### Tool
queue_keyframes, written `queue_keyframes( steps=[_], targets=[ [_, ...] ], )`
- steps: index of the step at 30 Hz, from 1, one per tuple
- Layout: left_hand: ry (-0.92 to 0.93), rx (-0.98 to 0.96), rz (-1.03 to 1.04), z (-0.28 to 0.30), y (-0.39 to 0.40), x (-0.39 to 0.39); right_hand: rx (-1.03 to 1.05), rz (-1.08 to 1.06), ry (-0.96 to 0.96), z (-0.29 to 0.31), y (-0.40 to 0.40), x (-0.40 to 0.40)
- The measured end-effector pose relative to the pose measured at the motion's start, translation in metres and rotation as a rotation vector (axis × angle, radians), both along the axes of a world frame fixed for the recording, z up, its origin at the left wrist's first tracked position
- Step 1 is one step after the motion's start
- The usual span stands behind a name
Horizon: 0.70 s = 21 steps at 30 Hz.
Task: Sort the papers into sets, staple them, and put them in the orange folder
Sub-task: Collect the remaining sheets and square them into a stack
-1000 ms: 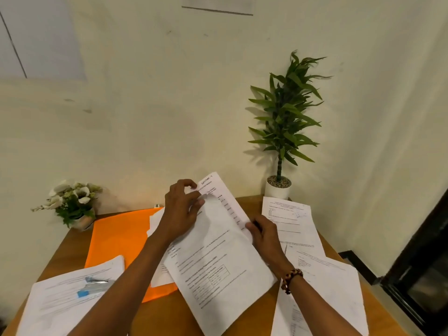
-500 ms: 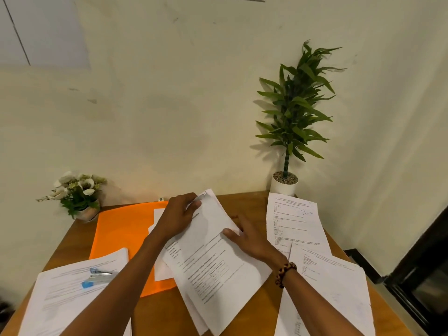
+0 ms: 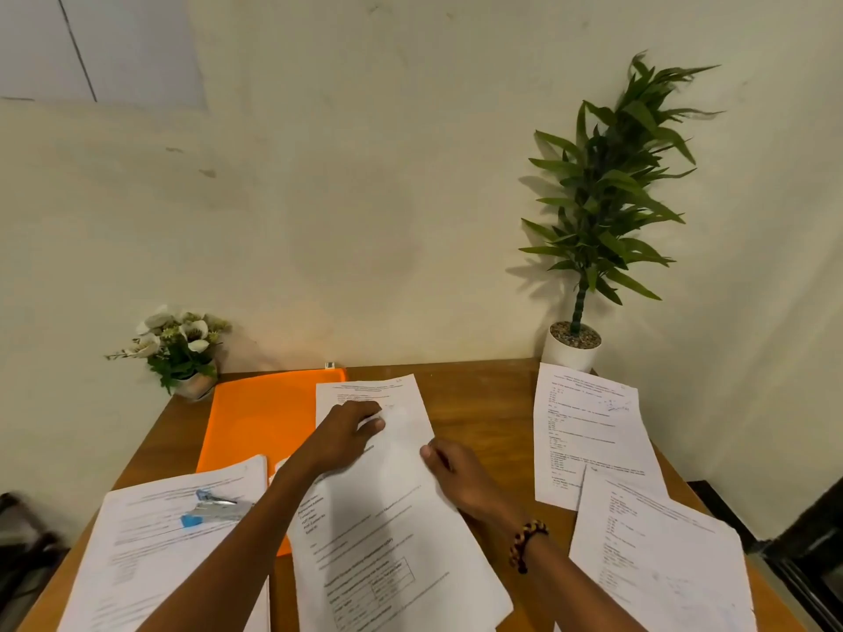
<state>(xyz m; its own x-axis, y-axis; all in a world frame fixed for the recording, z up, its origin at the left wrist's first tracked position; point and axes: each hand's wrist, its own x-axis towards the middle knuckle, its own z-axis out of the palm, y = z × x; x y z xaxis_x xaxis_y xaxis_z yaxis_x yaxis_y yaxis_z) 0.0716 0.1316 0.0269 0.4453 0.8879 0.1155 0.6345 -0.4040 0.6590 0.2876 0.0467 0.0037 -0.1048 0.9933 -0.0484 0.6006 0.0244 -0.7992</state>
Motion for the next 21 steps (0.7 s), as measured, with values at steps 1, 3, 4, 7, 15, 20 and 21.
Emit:
queue_keyframes(
  steps=[1,3,4,7,15,20,21],
  targets=[
    [-0.004,0.005,0.001,-0.003,0.002,-0.002,0.0,-0.064,0.006,-0.005,0.009,0.0],
    [-0.016,0.001,0.004,-0.006,0.005,-0.008,-0.016,-0.171,-0.029,-0.013,0.029,0.0],
    [-0.022,0.0,0.007,-0.007,0.007,-0.01,-0.018,-0.207,-0.053,-0.016,0.038,0.0],
    [-0.036,-0.016,0.009,-0.012,0.012,-0.014,-0.015,-0.301,-0.116,-0.021,0.062,-0.003],
    [0.049,-0.044,0.0,-0.025,0.036,-0.012,-0.104,-0.43,-0.287,-0.028,0.137,-0.013],
    [0.079,-0.022,0.007,-0.023,0.047,-0.005,-0.166,-0.463,-0.377,-0.026,0.166,-0.026],
    [0.077,-0.023,0.004,-0.022,0.048,-0.003,-0.179,-0.481,-0.372,-0.026,0.169,-0.028]
  ],
)
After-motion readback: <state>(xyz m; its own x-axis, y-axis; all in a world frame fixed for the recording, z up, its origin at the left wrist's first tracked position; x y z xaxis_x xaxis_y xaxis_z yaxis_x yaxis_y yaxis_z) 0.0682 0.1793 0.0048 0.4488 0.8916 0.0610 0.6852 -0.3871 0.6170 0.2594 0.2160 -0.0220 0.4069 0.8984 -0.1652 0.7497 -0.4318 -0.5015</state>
